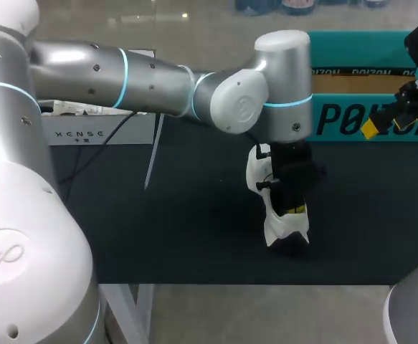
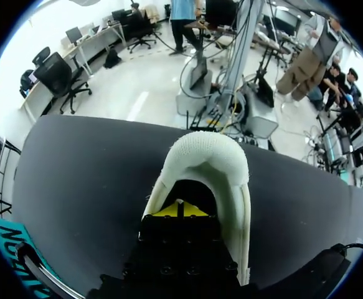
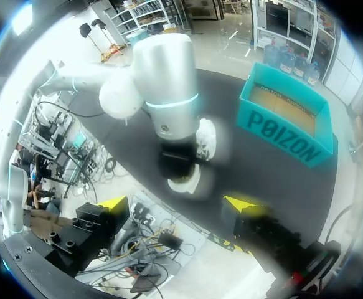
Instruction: Take the shoe out of the shoebox, open the shoe tongue, remove and reinsert the insole, then place the shoe into the shoebox
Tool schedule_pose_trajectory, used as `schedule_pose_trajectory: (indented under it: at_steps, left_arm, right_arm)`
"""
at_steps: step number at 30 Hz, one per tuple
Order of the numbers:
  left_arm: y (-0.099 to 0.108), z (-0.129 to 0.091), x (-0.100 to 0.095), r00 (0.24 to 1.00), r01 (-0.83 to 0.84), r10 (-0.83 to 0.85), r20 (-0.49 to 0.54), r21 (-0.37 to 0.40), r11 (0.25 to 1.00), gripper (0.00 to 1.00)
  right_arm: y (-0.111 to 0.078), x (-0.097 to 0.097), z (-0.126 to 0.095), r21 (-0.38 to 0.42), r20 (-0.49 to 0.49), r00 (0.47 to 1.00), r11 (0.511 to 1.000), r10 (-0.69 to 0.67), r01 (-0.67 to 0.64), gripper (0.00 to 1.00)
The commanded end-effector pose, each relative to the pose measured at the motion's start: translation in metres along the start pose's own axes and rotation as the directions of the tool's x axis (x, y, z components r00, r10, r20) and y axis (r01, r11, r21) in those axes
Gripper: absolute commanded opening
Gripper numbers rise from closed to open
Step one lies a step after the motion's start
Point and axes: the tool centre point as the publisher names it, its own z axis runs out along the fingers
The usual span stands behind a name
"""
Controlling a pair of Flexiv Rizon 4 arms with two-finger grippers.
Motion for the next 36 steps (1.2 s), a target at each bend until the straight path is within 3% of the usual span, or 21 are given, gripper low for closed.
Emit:
schedule_pose_trajectory:
  at_steps: [1, 5, 17, 23, 31, 36]
  left_arm:
    - [-0.013, -0.026, 0.010, 1.000, 0.001, 0.000, 0.007, -0.068, 0.998, 0.00]
    - [-0.015, -0.030, 0.010, 1.000, -0.009, 0.010, 0.007, -0.102, 0.995, 0.00]
    - [-0.011, 0.012, 0.006, 0.998, -0.061, 0.058, -0.025, -0.120, 0.991, 0.00]
    - [-0.006, 0.020, 0.007, 0.998, -0.055, 0.051, -0.028, -0.147, 0.988, 0.00]
    - [-0.013, -0.005, 0.015, 0.998, -0.054, 0.049, -0.029, -0.196, 0.979, 0.00]
    - [-0.016, -0.030, 0.022, 0.997, -0.065, 0.051, -0.055, -0.277, 0.959, 0.00]
  right_arm:
    - [0.003, 0.000, 0.001, 0.006, -0.001, 1.000, 1.000, 0.002, -0.002, 1.00]
    - [0.003, 0.000, 0.001, 0.006, -0.001, 1.000, 1.000, 0.002, -0.002, 1.00]
    - [0.003, 0.000, 0.001, 0.006, -0.001, 1.000, 1.000, 0.002, -0.002, 1.00]
    - [0.003, 0.000, 0.001, 0.006, -0.001, 1.000, 1.000, 0.002, -0.002, 1.00]
    - [0.003, 0.000, 0.001, 0.006, -0.001, 1.000, 1.000, 0.002, -0.002, 1.00]
    - [0.003, 0.000, 0.001, 0.006, -0.001, 1.000, 1.000, 0.002, -0.002, 1.00]
